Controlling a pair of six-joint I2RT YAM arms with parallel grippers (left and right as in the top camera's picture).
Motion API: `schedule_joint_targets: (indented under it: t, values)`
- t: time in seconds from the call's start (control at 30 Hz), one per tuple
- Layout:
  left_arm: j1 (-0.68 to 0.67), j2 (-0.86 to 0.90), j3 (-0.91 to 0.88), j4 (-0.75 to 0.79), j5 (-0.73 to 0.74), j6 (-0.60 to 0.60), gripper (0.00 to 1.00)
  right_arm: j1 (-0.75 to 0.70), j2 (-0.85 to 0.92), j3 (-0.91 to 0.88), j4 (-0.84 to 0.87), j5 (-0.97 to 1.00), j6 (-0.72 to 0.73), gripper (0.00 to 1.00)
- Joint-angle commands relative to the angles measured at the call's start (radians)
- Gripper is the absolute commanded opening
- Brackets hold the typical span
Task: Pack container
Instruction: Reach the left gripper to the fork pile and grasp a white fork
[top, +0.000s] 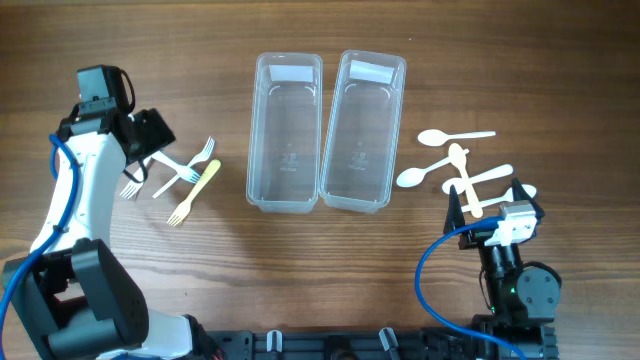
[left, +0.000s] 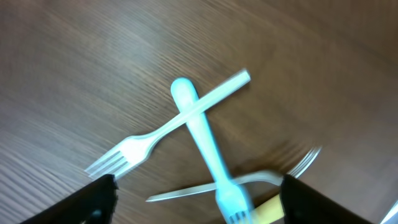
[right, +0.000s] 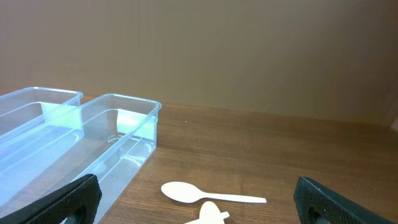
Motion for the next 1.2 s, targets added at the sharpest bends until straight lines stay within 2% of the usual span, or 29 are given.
schedule_joint_targets:
  t: [0.0,0.17,0.23,0.33,0.43,0.63,0.8,0.97,1.1,1.17]
  values:
    - [0.005,0.004,0.006,-0.045,-0.014,0.515,0.97,0.003,-0.005,-0.001,0.006,0.018,-0.002,1.0]
    - [0.04,0.012,0.005,-0.095,-0.014,0.708,0.98,0.003,-0.005,-0.001,0.006,0.018,-0.002,1.0]
    - [0.083,0.026,0.005,-0.096,-0.013,0.734,0.99,0.003,-0.005,-0.001,0.006,0.018,-0.002,1.0]
    - [0.153,0.063,0.005,-0.072,-0.005,0.803,0.92,0.003,-0.005,-0.001,0.006,0.018,-0.002,1.0]
    - [0.206,0.127,0.005,-0.046,0.083,0.869,0.95,0.003,-0.005,-0.001,0.006,0.018,-0.002,1.0]
    - [0.213,0.233,0.005,0.009,0.15,0.981,0.98,0.003,-0.005,-0.001,0.006,0.018,-0.002,1.0]
    - [0.209,0.243,0.005,0.064,0.208,1.067,0.99,0.003,-0.005,-0.001,0.006,0.018,-0.002,1.0]
    - [0.209,0.249,0.005,0.13,0.25,1.076,0.91,0.003,-0.005,-0.001,0.006,0.018,-0.002,1.0]
    - [0.209,0.261,0.005,0.117,0.279,1.072,0.79,0.003,-0.005,-0.001,0.006,0.018,-0.002,1.0]
    - [0.209,0.266,0.005,0.108,0.281,1.072,0.8,0.003,-0.005,-0.001,0.006,0.018,-0.002,1.0]
